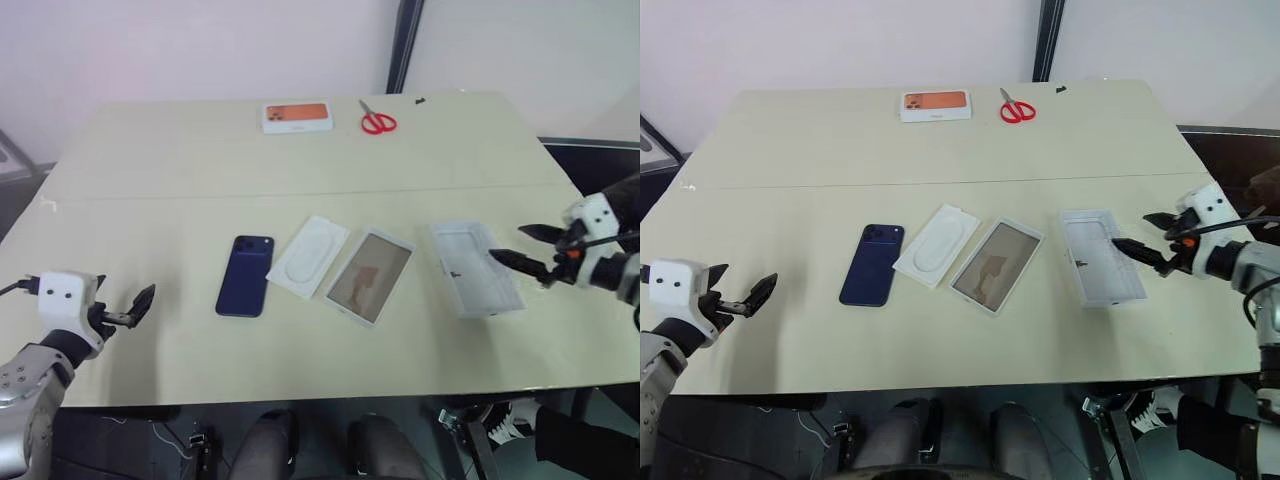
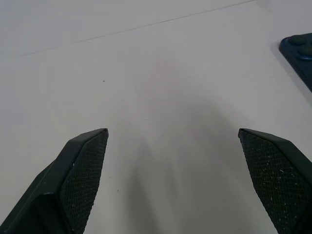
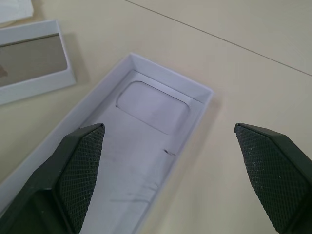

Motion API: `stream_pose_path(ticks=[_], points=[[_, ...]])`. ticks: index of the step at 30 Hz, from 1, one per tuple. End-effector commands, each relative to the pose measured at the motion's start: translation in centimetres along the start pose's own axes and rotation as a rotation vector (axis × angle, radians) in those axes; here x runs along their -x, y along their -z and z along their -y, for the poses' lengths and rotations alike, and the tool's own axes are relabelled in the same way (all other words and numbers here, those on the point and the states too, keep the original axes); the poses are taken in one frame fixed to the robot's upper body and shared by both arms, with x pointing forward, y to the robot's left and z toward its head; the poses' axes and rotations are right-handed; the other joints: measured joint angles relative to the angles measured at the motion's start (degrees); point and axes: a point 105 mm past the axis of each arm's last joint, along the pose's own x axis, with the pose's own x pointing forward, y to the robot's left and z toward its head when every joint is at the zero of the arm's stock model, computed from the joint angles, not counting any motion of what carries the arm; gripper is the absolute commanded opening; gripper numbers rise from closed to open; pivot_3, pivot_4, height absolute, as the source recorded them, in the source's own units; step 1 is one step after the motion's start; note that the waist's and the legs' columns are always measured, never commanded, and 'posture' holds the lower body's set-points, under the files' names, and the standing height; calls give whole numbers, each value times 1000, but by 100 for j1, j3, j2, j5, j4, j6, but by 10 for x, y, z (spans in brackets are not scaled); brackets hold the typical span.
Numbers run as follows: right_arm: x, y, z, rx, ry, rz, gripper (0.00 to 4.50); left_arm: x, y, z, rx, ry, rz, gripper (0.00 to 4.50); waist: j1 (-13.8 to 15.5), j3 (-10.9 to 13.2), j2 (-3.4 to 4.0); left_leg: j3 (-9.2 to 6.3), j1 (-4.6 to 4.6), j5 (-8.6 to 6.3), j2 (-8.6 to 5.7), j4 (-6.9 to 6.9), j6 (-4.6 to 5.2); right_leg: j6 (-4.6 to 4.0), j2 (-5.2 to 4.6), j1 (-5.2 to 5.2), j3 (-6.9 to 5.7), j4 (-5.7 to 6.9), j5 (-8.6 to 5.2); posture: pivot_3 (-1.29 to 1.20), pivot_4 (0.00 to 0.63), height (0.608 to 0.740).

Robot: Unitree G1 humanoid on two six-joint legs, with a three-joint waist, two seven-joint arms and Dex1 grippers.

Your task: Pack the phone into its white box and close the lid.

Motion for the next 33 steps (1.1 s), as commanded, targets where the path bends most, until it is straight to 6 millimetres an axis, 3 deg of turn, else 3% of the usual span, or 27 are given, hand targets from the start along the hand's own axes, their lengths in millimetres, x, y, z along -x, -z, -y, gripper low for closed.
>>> stream_pose_path(ticks=[1,9,13,20,26,30,33], points=[[3,-5,0,20,7,33,4453,1,-15,-4,-39,-8,46,4500,-5,0,1,0,0,0,0,0,0,0,0,0,0,0,0,0,150,740],[-13,-15,-13,37,-40,78,4453,2,-17,-3,-39,-9,51,4500,-1,0,2,1,0,0,0,0,0,0,0,0,0,0,0,0,150,740],[-25,-26,-30,54,-98,111,4453,-3,-21,3,-16,-2,72,4500,-1,0,2,0,0,0,0,0,0,1,0,0,0,0,0,0,150,740],[-41,-39,-66,84,-184,161,4453,-17,-28,43,93,134,105,4500,24,-1,2,0,0,0,0,2,0,2,0,3,-2,-1,1,0,150,740],[-45,-54,-122,114,-314,214,4453,-43,-50,98,137,379,109,4500,77,-1,1,-3,0,1,0,4,-1,3,3,3,-4,3,1,0,150,740],[-43,-55,-158,156,-389,211,4453,-68,-58,136,148,505,-8,4500,142,0,-1,-3,0,1,-1,9,-1,3,5,4,-4,5,2,0,150,740],[-42,-57,-177,156,-436,223,4453,-87,-59,152,159,522,-152,4500,135,1,-5,-10,-2,1,-1,27,-1,4,9,6,-9,18,1,0,150,740]])
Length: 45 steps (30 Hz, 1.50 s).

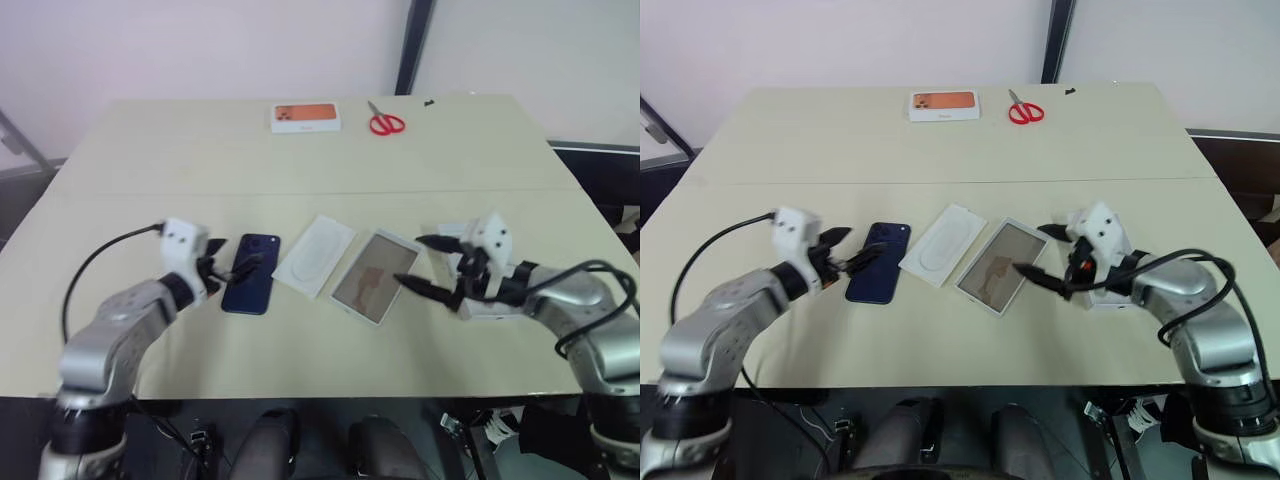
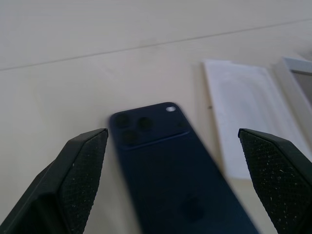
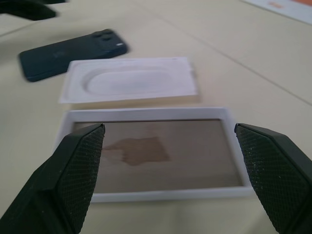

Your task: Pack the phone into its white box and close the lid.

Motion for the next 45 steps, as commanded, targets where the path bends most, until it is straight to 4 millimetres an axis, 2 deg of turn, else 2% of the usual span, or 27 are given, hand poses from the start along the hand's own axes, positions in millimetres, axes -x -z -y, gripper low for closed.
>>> stream_pose_path(ticks=[1,5,12,26,29,30,34,42,45], points=[[-5,-15,-18,30,-44,49,4453,-21,-1,7,62,24,-124,4500,-10,3,-6,0,0,0,0,8,0,1,2,2,-1,6,0,0,150,740],[-9,-15,-22,25,-45,50,4453,-37,-13,23,150,116,-177,4500,-36,7,-12,1,-1,0,0,17,0,2,6,-1,3,11,0,0,150,740],[-11,-15,-23,23,-50,56,4453,-52,-18,39,202,178,-273,4500,-28,8,-14,1,-2,2,0,21,-3,3,6,-6,4,20,-1,0,150,740],[-10,-19,-22,35,-45,70,4453,-57,-5,48,267,202,-407,4500,-20,9,-15,2,-2,8,0,23,-14,3,5,-6,5,20,-1,0,150,740],[-11,-19,-23,35,-47,69,4500,-58,-5,45,285,191,-405,3701,-19,9,-15,2,-2,8,0,23,-14,3,5,-5,6,20,-1,0,150,740],[-11,-19,-23,34,-48,69,4500,-58,-5,44,288,187,-404,3094,-19,9,-16,2,-2,8,0,23,-14,3,5,-6,5,20,-1,0,150,740],[-9,-17,-25,27,-60,56,4500,-58,-5,42,300,179,-395,1139,-18,9,-16,2,-2,8,0,23,-14,3,5,-6,6,20,-1,0,150,740],[-7,-14,-26,22,-63,42,4500,-59,-5,40,331,169,-370,1139,-15,9,-16,2,-3,9,0,24,-15,3,5,-6,6,20,-1,0,150,740],[-7,-14,-26,20,-63,39,4500,-59,-8,36,343,160,-341,304,-15,9,-16,2,-3,9,0,24,-15,3,5,-6,6,20,-1,0,150,740]])
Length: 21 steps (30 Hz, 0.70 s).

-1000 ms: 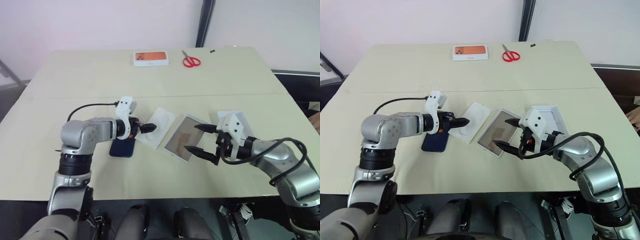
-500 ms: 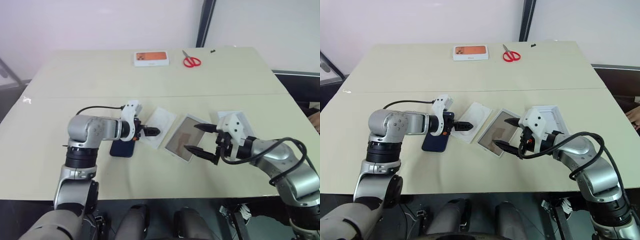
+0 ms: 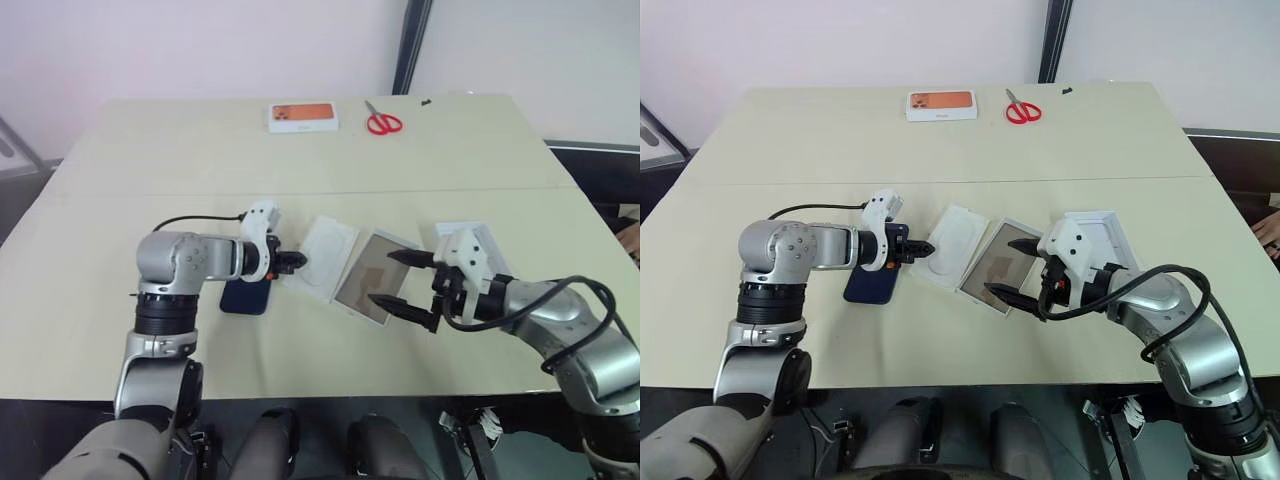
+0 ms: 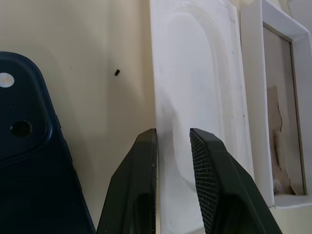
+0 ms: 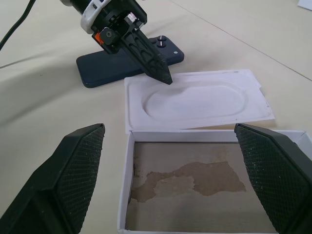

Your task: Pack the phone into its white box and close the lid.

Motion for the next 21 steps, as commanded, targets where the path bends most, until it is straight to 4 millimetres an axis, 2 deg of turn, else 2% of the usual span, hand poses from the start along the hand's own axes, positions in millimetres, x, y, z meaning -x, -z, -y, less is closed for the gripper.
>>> stream_pose_path(ticks=[1,6,11,15,21], points=[[3,-9,-5,35,-11,23,4500,7,-12,-4,5,-1,83,86,-1,0,0,0,0,0,0,0,0,0,0,0,0,0,0,0,150,740],[5,-6,-3,29,-4,9,4500,16,-26,-6,60,40,165,86,-1,0,0,0,0,1,0,0,-1,0,0,0,-1,0,0,0,150,740],[9,-3,3,30,17,-4,4500,26,-39,0,148,145,251,86,0,0,-1,0,0,1,0,0,-1,0,0,-1,-1,1,0,0,150,740],[15,-1,7,43,27,-32,4500,32,-49,17,158,246,296,86,11,2,-3,0,-2,1,0,4,-1,0,0,1,-2,1,0,0,150,740],[13,1,0,40,4,-39,4500,23,-46,39,144,315,264,86,4,3,-6,0,-2,4,0,4,-7,1,0,1,-2,1,0,0,150,740]])
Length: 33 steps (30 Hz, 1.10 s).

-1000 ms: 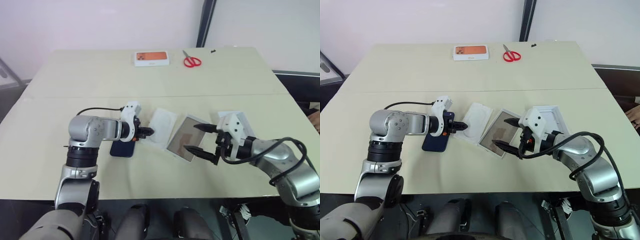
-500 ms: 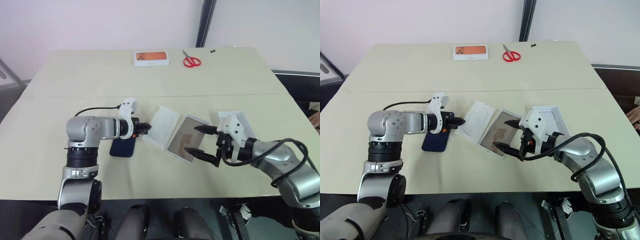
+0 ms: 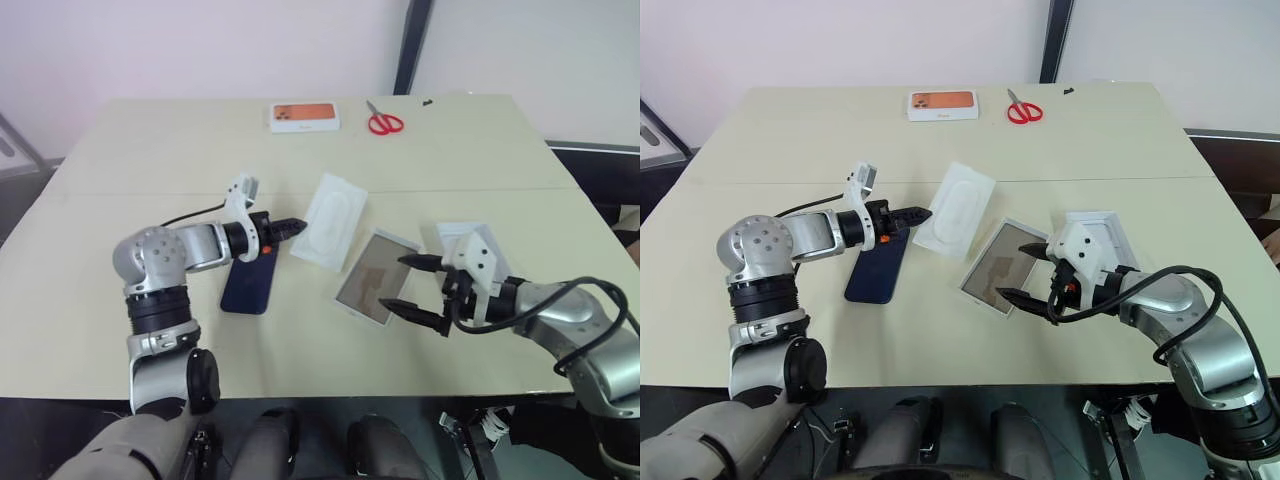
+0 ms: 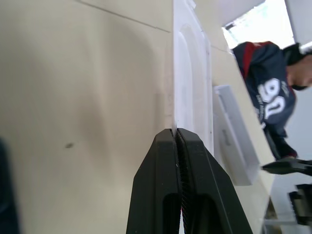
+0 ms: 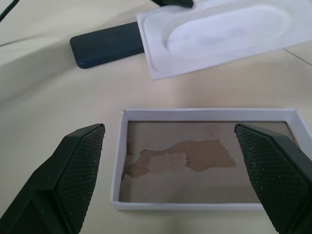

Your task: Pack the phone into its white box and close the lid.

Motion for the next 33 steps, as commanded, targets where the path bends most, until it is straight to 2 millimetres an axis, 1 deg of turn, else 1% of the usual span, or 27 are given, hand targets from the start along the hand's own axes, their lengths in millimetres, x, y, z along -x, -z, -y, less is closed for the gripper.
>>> stream_pose_path(ticks=[1,4,8,14,17,18,20,24,25,26,27,29,30,31,33], points=[[2,-9,-3,41,-2,26,4500,-6,-2,25,-47,74,-3,86,1,0,0,0,0,0,0,0,-1,0,0,0,0,0,0,0,150,740],[4,-7,-3,35,7,20,4500,-17,12,34,-69,74,-68,86,6,1,-2,0,0,1,0,0,-1,0,0,1,0,0,0,0,150,740],[6,-6,-1,33,22,17,4500,-29,31,37,-82,44,-148,86,3,1,-2,1,0,1,0,1,-1,1,0,2,1,0,0,0,150,740],[5,-5,0,30,26,18,4500,-36,51,36,-109,0,-233,86,-7,1,-2,0,0,3,0,-1,-5,1,2,-1,1,3,0,0,150,740],[4,-5,0,29,27,20,4500,-37,56,33,-110,-21,-245,86,1,1,-2,1,0,3,0,0,-5,1,2,-1,1,4,0,0,150,740],[4,-6,0,30,27,21,4500,-38,57,33,-107,-18,-247,328,2,2,-3,1,0,3,0,0,-5,2,2,-1,2,4,0,0,150,740],[3,-6,1,31,27,24,4500,-38,60,34,-106,-13,-250,954,3,2,-3,1,0,3,0,1,-5,2,2,-1,1,4,0,0,150,740],[2,-8,3,36,31,30,4500,-36,60,34,-113,-6,-247,2930,3,2,-3,1,0,3,-1,2,-5,2,1,1,2,4,0,0,150,740],[1,-12,4,28,36,50,4500,-34,57,33,-112,0,-234,3493,3,2,-3,1,0,3,-1,1,-6,2,1,0,2,4,0,0,150,740],[-1,-15,6,24,42,65,4500,-30,52,32,-126,1,-209,3908,-7,2,-3,1,0,3,-1,1,-6,2,1,-1,1,4,0,0,150,740],[-3,-17,8,21,52,68,4500,-26,47,31,-139,1,-180,3908,-21,2,-2,1,0,4,0,0,-7,2,2,-2,2,4,0,0,150,740],[-6,-17,13,26,81,47,3952,-20,38,29,-162,4,-130,3970,-35,2,-2,1,0,7,0,-3,-12,2,3,-5,3,6,0,0,150,740],[-8,-13,16,37,98,16,3691,-14,29,27,-210,-3,-69,3970,-30,2,-2,1,0,8,0,-4,-15,1,3,-7,3,8,0,0,150,740],[-11,-10,19,47,113,-16,3168,-7,18,24,-287,-22,3,3970,-38,1,-2,1,0,9,0,-3,-16,1,3,-6,3,8,0,0,150,740],[-17,-6,25,51,147,-62,2199,9,4,19,-429,-55,117,3970,-47,1,-1,3,0,13,0,-5,-22,1,2,-7,6,7,0,0,150,740]])
